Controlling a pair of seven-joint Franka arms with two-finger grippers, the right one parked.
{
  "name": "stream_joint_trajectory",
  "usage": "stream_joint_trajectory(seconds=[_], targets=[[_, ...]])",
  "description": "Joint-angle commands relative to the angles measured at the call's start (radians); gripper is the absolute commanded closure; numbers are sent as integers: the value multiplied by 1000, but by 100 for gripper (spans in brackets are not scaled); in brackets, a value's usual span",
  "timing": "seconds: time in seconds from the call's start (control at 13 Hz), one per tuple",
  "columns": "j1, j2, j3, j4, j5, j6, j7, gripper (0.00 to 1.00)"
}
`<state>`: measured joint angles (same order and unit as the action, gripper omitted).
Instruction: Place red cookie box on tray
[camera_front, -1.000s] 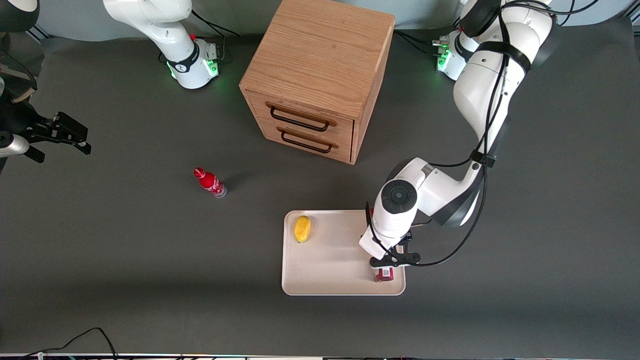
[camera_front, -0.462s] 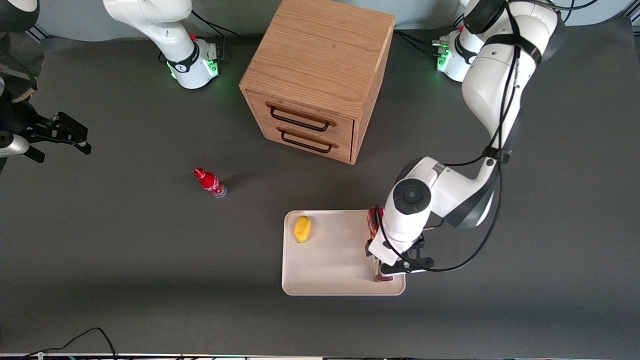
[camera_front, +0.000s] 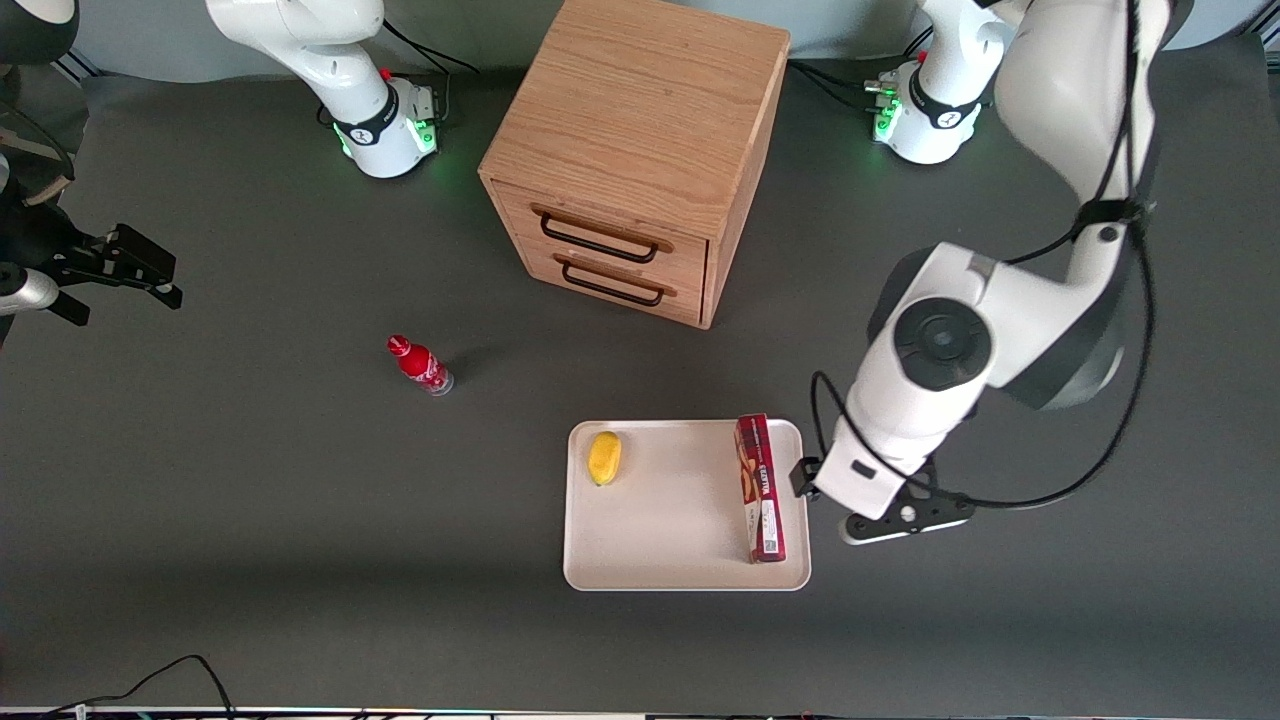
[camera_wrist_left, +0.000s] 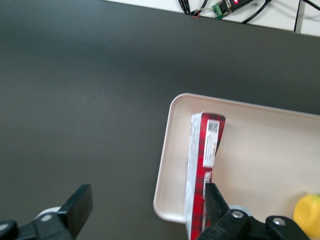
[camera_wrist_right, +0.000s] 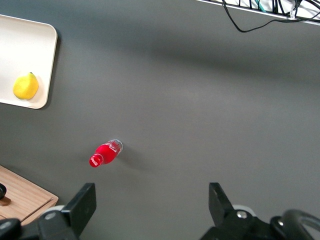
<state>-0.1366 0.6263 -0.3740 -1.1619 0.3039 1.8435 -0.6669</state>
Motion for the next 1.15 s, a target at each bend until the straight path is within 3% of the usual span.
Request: stream_joint_trajectory(seconds=[0.0, 0.38, 0.62, 1.08], targets=[[83, -114, -5, -27, -90, -125, 152, 0], [259, -278, -6, -16, -175, -415, 476, 0], [343, -367, -2, -15, -180, -548, 663, 0], [379, -438, 3, 28, -195, -682, 695, 0]])
